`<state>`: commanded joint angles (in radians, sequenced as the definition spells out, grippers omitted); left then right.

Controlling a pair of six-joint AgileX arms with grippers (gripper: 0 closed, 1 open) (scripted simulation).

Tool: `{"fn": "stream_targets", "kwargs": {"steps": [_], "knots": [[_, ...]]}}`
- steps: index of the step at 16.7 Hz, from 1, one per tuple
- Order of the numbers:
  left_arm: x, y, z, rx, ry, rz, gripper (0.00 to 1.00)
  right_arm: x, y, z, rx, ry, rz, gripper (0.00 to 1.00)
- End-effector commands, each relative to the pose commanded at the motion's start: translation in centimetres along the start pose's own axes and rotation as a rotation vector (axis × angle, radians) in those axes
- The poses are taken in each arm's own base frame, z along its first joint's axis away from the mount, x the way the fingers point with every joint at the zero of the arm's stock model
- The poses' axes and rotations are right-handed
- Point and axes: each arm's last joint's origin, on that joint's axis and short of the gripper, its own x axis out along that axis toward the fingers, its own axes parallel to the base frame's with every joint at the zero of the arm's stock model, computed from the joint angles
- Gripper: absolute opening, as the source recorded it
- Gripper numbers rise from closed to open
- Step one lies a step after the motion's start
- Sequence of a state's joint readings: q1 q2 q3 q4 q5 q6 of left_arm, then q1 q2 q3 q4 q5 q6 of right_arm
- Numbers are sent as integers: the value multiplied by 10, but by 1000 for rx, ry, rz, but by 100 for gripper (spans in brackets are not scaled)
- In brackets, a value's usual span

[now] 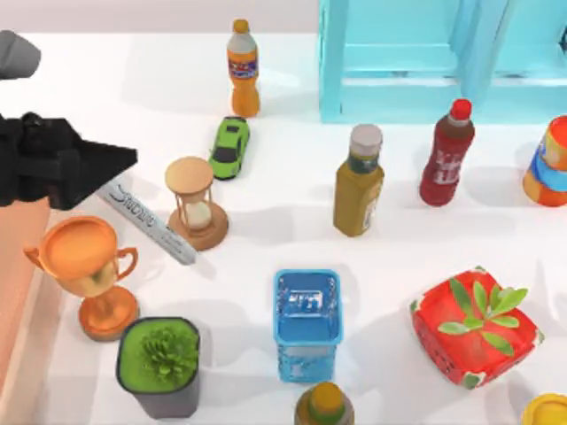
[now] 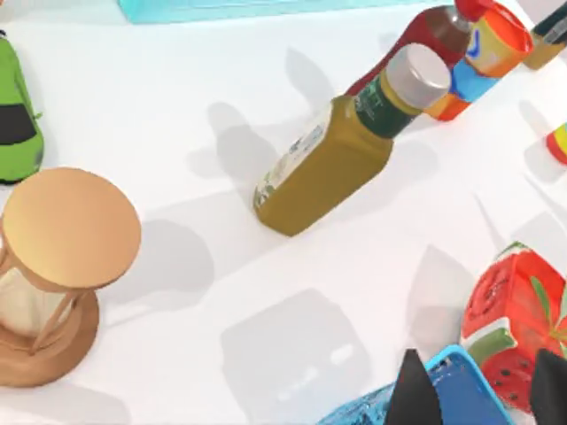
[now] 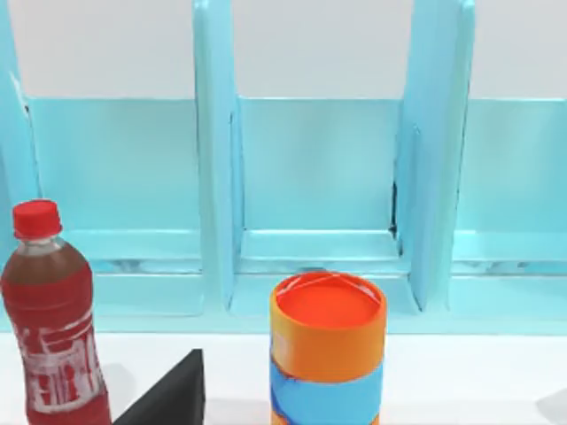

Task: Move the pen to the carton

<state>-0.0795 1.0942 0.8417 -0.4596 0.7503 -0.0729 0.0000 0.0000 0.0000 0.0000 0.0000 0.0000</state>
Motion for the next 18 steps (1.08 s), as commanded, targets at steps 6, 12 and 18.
{"fn": "stream_targets", "kwargs": {"steps": [6, 12, 18], "knots": [[-25, 14, 34, 199, 4, 131, 0, 0, 0, 0, 0, 0, 0, 100], [-65, 45, 56, 362, 94, 279, 0, 0, 0, 0, 0, 0, 0, 100], [-105, 75, 54, 408, 208, 351, 0, 0, 0, 0, 0, 0, 0, 100]]}}
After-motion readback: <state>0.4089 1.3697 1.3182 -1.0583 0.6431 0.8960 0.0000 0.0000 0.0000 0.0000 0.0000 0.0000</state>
